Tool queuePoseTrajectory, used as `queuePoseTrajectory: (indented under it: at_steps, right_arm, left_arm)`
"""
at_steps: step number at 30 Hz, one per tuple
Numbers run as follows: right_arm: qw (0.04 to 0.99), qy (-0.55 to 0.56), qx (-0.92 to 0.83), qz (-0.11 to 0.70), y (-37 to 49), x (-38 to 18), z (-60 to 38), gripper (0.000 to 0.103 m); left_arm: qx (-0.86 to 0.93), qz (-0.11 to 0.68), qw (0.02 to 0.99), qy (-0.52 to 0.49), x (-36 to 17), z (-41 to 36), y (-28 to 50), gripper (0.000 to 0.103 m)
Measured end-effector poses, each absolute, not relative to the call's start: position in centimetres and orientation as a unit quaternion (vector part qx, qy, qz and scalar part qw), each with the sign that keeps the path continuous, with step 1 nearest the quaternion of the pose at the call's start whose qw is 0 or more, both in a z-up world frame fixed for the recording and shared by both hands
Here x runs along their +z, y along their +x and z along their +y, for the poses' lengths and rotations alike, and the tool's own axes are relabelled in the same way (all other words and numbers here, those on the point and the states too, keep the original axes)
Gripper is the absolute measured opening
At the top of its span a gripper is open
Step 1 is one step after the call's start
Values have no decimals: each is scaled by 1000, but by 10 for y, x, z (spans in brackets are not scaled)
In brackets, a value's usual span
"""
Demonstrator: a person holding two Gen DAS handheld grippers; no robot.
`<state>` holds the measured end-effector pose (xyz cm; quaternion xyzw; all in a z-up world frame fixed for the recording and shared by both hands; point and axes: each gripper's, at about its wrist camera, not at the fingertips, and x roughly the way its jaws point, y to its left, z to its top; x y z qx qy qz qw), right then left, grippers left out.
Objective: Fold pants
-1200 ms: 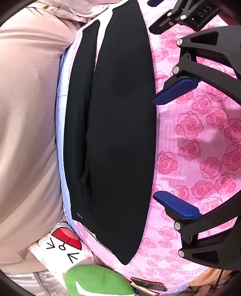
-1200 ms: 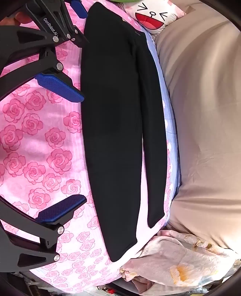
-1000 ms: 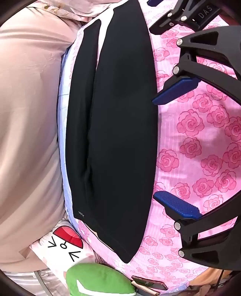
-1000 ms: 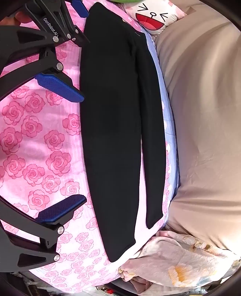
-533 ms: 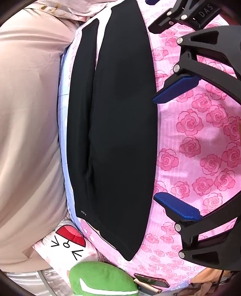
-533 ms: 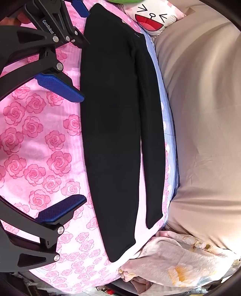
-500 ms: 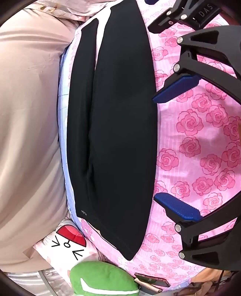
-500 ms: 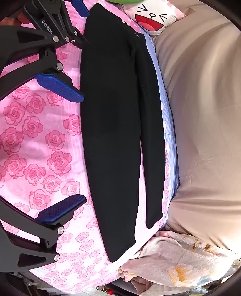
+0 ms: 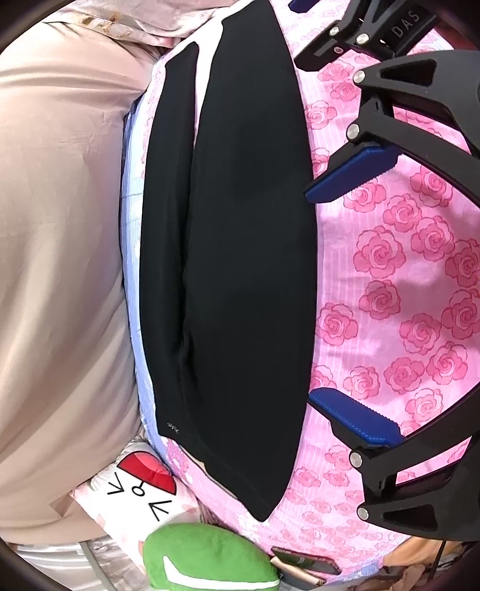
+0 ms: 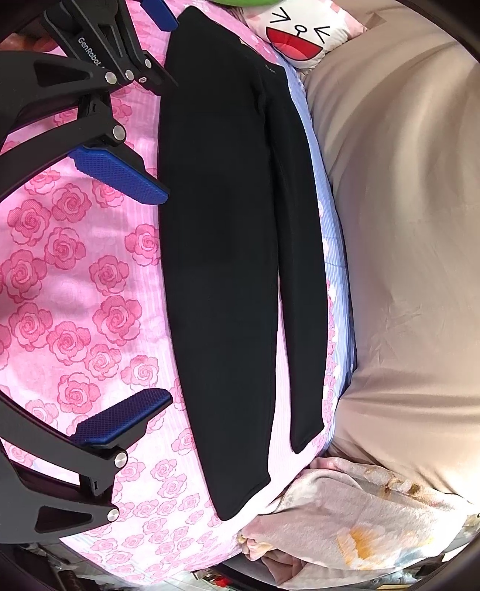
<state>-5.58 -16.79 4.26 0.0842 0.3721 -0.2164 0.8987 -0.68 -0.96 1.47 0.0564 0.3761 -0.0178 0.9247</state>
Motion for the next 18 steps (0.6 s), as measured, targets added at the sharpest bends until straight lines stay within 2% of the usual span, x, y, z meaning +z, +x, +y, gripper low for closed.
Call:
queuePoseTrajectory:
  at_steps: [13,18]
  right_arm:
    - [899,78,-209,377,-48,39,-165,98]
    - [899,78,-208,378,-47,37,-164,98]
  left_arm:
    - [-2,348,936,48,13,0,-6,98]
    - [1,369,928,51,10,1,-2,98]
